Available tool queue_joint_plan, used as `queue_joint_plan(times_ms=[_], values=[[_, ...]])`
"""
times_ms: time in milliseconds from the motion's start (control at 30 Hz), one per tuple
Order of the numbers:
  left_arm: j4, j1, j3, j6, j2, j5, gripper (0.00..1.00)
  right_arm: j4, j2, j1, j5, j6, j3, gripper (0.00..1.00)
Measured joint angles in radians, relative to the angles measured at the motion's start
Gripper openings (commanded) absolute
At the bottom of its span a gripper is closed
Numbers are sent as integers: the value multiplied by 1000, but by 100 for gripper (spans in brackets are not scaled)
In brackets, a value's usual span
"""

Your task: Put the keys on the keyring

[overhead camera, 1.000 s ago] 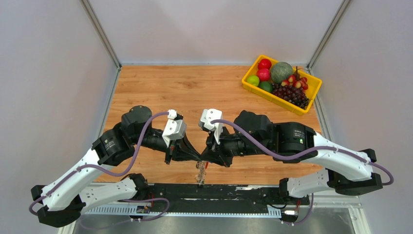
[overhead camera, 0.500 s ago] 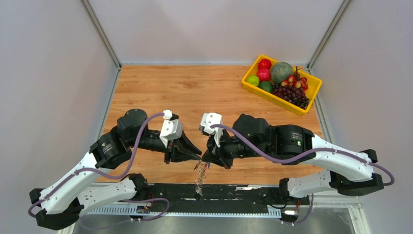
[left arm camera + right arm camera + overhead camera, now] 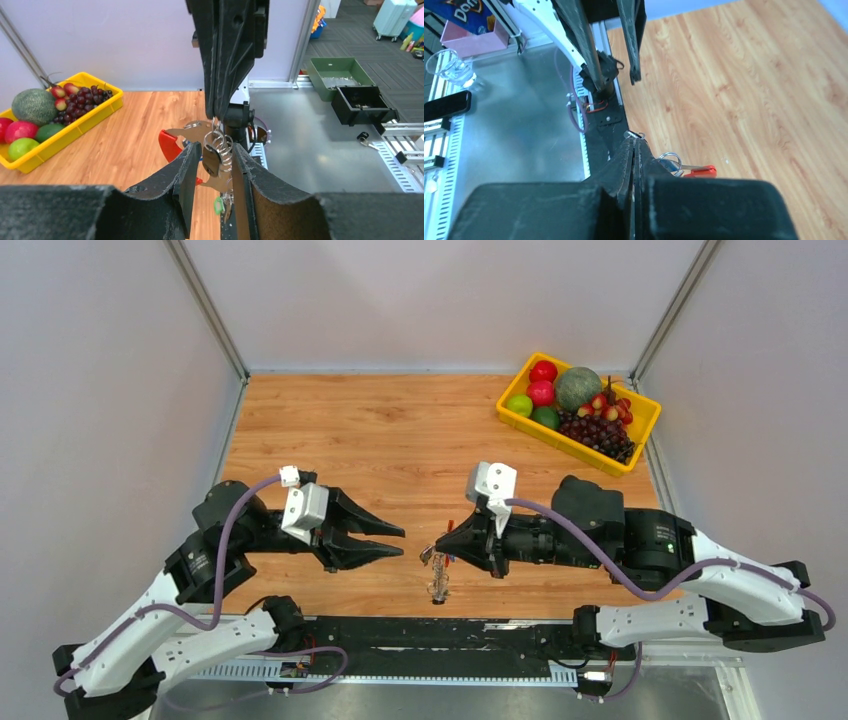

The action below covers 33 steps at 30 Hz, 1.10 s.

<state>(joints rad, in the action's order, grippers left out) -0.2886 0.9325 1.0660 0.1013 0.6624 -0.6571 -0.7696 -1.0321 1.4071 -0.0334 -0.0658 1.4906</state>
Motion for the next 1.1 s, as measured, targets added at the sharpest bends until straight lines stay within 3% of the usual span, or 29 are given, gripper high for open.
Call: queue_joint_plan(times_ms=[333, 1100], values=[[61, 0, -24, 24, 45, 12, 40, 172, 68, 19, -40, 133, -83, 0], [100, 0, -24, 24, 90, 11, 37, 279, 42, 41, -52, 225, -84, 0]])
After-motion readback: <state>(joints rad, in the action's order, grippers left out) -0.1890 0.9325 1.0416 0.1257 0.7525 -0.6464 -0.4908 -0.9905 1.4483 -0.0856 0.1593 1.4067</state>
